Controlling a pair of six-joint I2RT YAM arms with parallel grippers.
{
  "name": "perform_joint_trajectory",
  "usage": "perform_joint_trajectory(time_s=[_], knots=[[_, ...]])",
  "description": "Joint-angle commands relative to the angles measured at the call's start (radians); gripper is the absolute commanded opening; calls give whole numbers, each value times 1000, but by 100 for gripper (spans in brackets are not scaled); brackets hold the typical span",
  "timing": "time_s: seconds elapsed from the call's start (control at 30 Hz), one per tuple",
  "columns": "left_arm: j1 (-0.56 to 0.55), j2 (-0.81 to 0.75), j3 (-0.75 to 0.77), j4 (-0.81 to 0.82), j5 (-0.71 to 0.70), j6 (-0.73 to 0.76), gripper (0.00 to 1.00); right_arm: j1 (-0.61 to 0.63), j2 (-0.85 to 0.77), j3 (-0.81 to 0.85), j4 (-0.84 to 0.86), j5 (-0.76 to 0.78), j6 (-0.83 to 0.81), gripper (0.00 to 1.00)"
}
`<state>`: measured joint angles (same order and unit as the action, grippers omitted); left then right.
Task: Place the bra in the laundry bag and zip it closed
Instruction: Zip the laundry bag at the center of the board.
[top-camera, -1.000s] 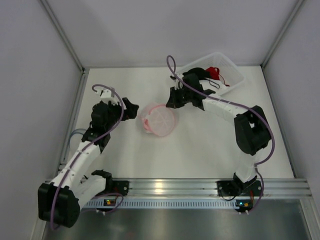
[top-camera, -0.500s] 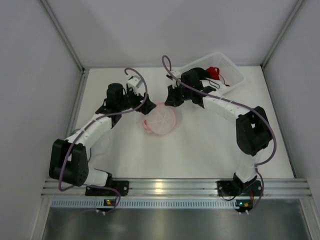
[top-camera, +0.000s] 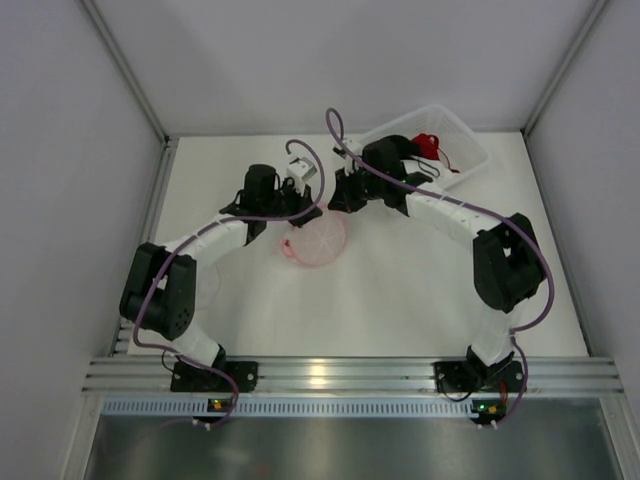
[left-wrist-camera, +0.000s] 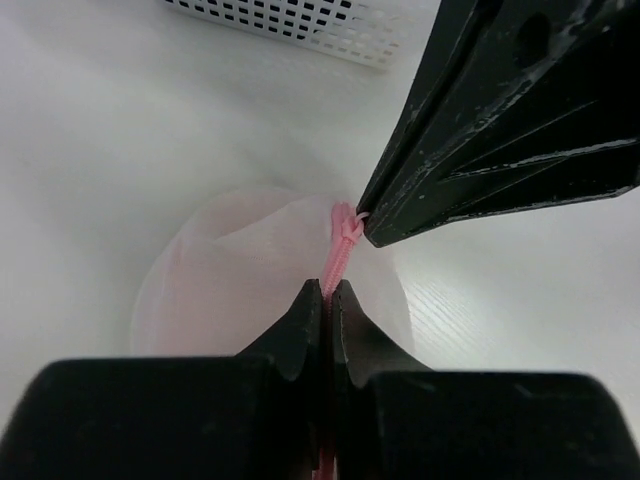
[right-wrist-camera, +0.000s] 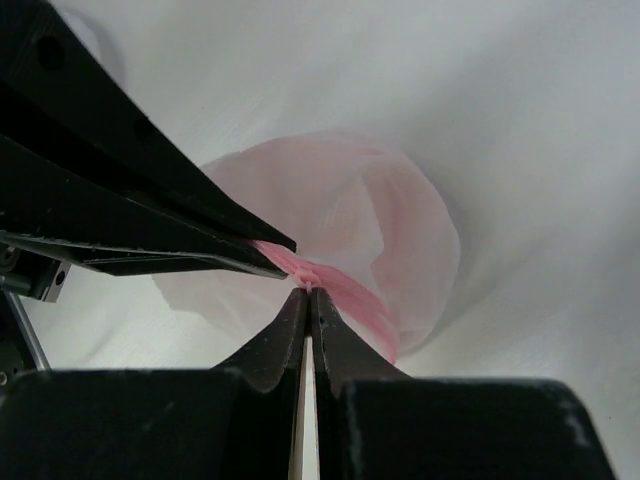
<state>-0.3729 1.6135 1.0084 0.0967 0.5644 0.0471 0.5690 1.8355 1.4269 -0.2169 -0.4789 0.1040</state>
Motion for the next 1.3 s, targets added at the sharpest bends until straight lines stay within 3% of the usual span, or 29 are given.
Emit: perform_joint_trajectory(time_s=[0.0, 0.23, 0.53, 0.73, 0.77, 0.8, 0.9, 1.03, 1.13, 1.27], knots=[[2, -36, -10, 66, -38, -1, 0, 6, -61, 47, 41, 32, 23, 0], [15, -220, -188, 283, -175, -205, 0, -44, -76, -9, 57, 46, 134, 0], [45, -467, -424, 449, -297, -498, 0, -81, -128, -147, 139, 48, 224, 0], [46, -584, -525, 453, -272, -518, 1, -89, -177, -232, 139, 54, 235, 0], [48, -592, -527, 445, -250, -497, 5, -87, -185, -235, 136, 46, 227, 0], [48, -599, -518, 396, -223, -480, 27, -87, -196, -232, 128, 40, 205, 0], [45, -595, -432, 261, -216, -383, 80, -87, -206, -194, 99, 4, 152, 0], [46, -575, -352, 222, -172, -271, 87, -74, -225, -143, 39, -30, 51, 0], [46, -517, -280, 219, -36, -164, 88, -64, -232, -86, -27, -58, -19, 0], [45, -339, -132, 218, 83, -87, 86, -63, -229, -23, -84, -87, -79, 0]])
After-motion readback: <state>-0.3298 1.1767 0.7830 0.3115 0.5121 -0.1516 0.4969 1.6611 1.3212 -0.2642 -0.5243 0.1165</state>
